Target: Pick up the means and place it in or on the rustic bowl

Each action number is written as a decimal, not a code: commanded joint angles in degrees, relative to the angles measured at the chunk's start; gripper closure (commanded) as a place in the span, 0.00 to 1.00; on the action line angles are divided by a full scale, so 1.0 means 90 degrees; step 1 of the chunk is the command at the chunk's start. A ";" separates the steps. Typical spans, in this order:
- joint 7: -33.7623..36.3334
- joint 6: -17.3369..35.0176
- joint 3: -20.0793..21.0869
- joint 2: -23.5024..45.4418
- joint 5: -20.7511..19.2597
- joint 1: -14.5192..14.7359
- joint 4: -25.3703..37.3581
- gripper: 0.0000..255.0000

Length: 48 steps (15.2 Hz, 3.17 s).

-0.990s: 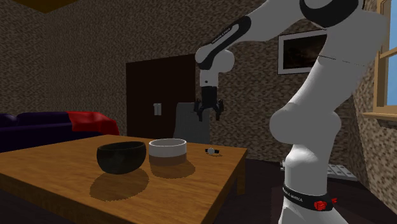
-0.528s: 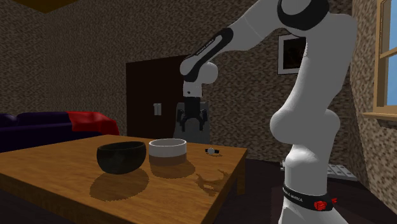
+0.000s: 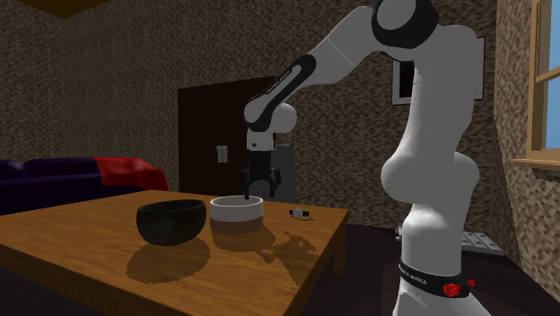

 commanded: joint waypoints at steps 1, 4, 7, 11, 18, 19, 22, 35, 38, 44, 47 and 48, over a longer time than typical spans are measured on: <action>0.0026 0.0174 0.0013 0.0078 -0.0027 0.0003 -0.0097 0.00; 0.0050 0.0315 0.0022 0.0158 -0.0059 0.0004 -0.0162 0.00; 0.0051 0.0315 0.0022 0.0159 -0.0059 0.0003 -0.0161 0.00; 0.0050 0.0313 0.0022 0.0158 -0.0059 0.0003 -0.0161 1.00; 0.0050 0.0313 0.0022 0.0158 -0.0059 0.0003 -0.0161 1.00; 0.0050 0.0314 0.0022 0.0159 -0.0059 0.0003 -0.0161 1.00; 0.0021 0.0137 0.0012 0.0054 -0.0018 0.0004 -0.0082 1.00; -0.0101 -0.1008 -0.0073 -0.0475 0.0148 0.0001 0.0562 1.00; -0.0115 -0.1269 -0.0093 -0.0560 0.0166 -0.0002 0.0743 1.00; -0.0131 -0.1788 -0.0133 -0.0688 0.0187 -0.0011 0.1138 1.00; -0.0134 -0.2046 -0.0151 -0.0733 0.0191 -0.0016 0.1354 1.00; -0.0134 -0.2131 -0.0156 -0.0744 0.0191 -0.0018 0.1428 1.00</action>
